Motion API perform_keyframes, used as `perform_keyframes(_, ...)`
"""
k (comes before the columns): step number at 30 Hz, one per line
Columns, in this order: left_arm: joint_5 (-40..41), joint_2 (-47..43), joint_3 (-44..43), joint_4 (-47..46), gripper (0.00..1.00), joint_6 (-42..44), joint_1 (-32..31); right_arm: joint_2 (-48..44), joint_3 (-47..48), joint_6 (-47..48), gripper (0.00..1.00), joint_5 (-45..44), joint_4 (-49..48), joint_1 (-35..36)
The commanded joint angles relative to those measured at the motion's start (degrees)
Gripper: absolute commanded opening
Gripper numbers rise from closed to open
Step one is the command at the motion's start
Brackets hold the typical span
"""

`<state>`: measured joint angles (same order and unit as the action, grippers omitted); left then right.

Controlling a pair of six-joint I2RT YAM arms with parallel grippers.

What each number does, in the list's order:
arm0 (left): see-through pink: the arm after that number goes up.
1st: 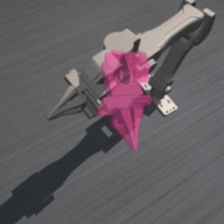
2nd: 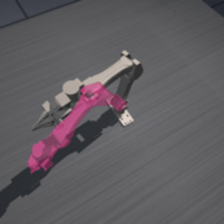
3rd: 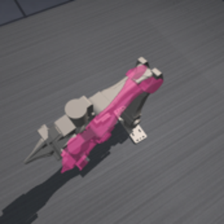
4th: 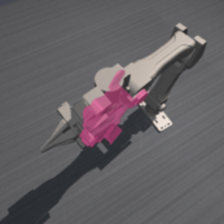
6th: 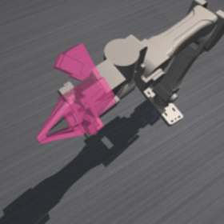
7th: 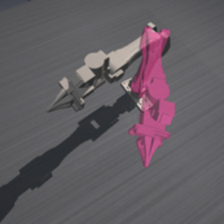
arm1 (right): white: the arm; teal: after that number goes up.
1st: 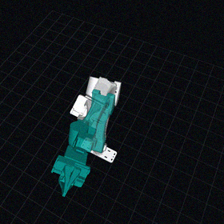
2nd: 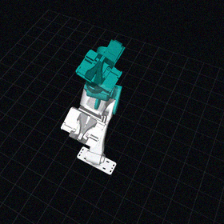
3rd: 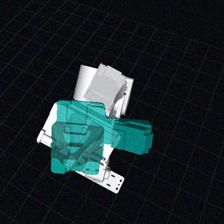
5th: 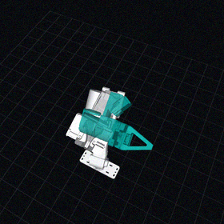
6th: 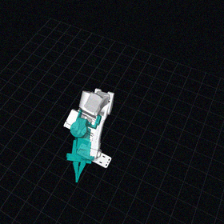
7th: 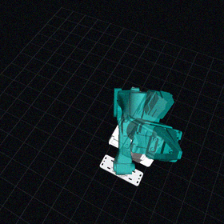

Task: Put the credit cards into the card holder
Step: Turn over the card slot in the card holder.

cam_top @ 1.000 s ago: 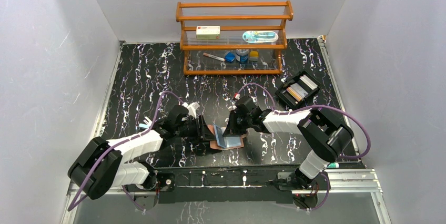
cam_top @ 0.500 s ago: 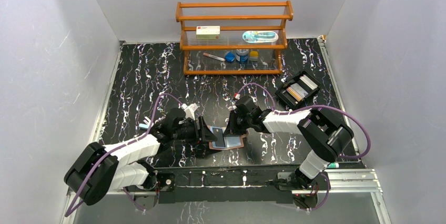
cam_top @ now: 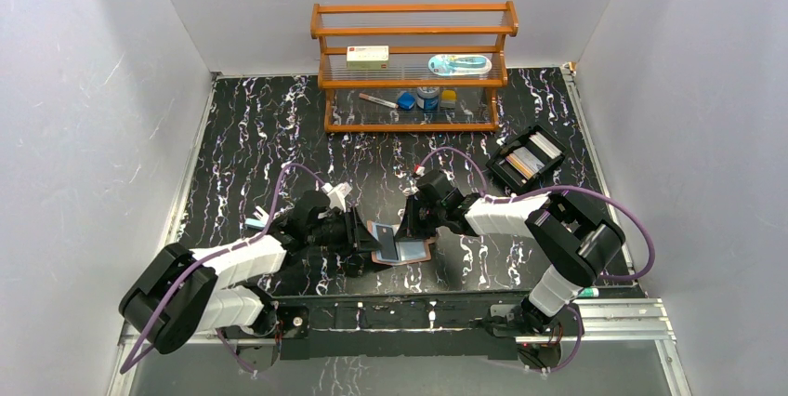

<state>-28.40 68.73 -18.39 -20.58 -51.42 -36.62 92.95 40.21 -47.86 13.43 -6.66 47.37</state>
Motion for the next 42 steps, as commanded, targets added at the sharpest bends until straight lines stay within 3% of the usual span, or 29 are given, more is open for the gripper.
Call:
perform_keyframes(1, -0.32, 0.71, -0.67, -1.99, 0.23, 0.82, -0.29, 0.16, -1.71, 0.18, 0.09, -0.60, -0.51, 0.16)
perform_keyframes(5, -0.25, 0.10, -0.73, -1.95, 0.20, 0.95, -0.29, 0.11, -2.36, -0.13, 0.09, -0.45, -1.30, 0.17)
perform_keyframes(10, -0.66, -0.44, 0.01, -3.36, 0.06, 1.32, -0.29, 0.30, -3.13, -0.57, 0.09, 0.10, -2.21, 0.13)
perform_keyframes(14, -1.37, -0.12, 0.46, -4.68, 0.02, 1.36, -0.30, 0.48, -3.24, -0.65, 0.09, 0.32, -2.71, 0.24)
perform_keyframes(19, -3.06, -0.04, 0.64, -7.19, 0.07, 0.97, -0.29, 1.19, -3.22, -0.61, 0.08, 1.29, -4.06, 0.26)
perform_keyframes(30, -4.37, 1.10, 0.81, -8.91, 0.06, 1.23, -0.30, 2.20, -3.00, -2.02, 0.08, 1.68, -4.83, 0.61)
perform_keyframes(36, -4.53, 0.81, 1.00, -9.49, 0.13, 1.23, -0.29, 2.52, -2.98, -2.07, 0.08, 1.77, -4.93, 0.63)
perform_keyframes(42, -4.81, 0.88, 1.18, -10.14, 0.10, 1.32, -0.29, 2.55, -2.92, -2.07, 0.08, 1.86, -5.03, 0.70)
